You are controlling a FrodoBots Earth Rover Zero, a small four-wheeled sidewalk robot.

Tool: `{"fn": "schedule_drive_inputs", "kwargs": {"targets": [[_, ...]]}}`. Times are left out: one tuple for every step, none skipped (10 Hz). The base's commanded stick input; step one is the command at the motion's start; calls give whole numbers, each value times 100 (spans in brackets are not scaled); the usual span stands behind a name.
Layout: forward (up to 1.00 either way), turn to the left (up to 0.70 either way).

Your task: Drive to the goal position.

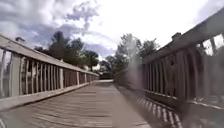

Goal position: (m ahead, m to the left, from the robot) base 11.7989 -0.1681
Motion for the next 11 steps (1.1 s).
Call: {"fn": "schedule_drive_inputs", "kwargs": {"targets": [[69,8],[69,12],[69,10],[69,1],[69,2],[69,5],[69,13],[69,14],[69,4],[69,1],[69,9]]}}
